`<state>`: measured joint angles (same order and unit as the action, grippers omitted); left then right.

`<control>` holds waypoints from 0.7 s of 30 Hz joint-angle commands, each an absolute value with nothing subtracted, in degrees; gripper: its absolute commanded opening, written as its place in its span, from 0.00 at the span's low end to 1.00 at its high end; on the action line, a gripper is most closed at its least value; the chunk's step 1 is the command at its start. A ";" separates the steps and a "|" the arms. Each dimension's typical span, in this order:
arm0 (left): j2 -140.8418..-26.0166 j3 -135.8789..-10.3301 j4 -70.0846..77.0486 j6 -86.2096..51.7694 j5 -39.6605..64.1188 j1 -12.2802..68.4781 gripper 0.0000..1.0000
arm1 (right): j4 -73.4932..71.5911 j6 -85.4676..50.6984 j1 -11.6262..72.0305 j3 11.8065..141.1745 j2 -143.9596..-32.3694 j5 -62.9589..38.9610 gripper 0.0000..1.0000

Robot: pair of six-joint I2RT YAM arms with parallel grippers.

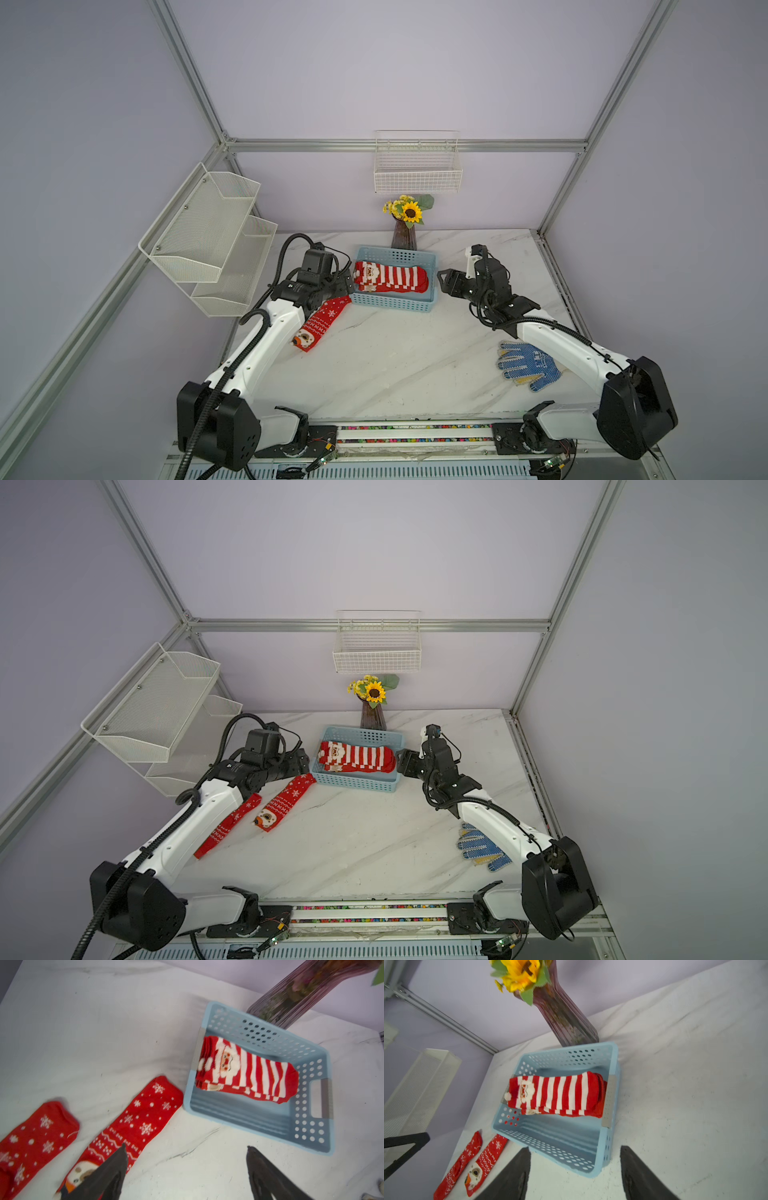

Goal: Place the socks together as a pair
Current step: Move the bin to the center of the board.

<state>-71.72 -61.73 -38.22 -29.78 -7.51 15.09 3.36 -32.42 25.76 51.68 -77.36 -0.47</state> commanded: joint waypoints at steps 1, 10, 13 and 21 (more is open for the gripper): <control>-65.96 -55.12 -42.05 -35.36 -10.48 14.02 0.88 | 3.22 -33.31 25.58 52.04 -79.89 -2.78 0.71; -56.51 -42.69 -43.26 -44.04 -13.45 9.58 0.89 | 2.17 -31.39 25.05 60.43 -95.55 -3.77 0.72; -56.05 -40.96 -43.26 -45.51 -12.86 8.15 0.89 | 2.38 -32.23 25.05 63.38 -99.73 -2.29 0.73; -56.81 -36.67 -42.24 -49.63 -13.88 6.98 0.89 | 5.08 -32.44 23.22 69.54 -107.37 4.44 0.68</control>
<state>-57.36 -38.83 -43.35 -46.19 -12.43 7.44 3.60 -32.27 24.32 67.33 -105.89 0.78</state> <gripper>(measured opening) 0.888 0.690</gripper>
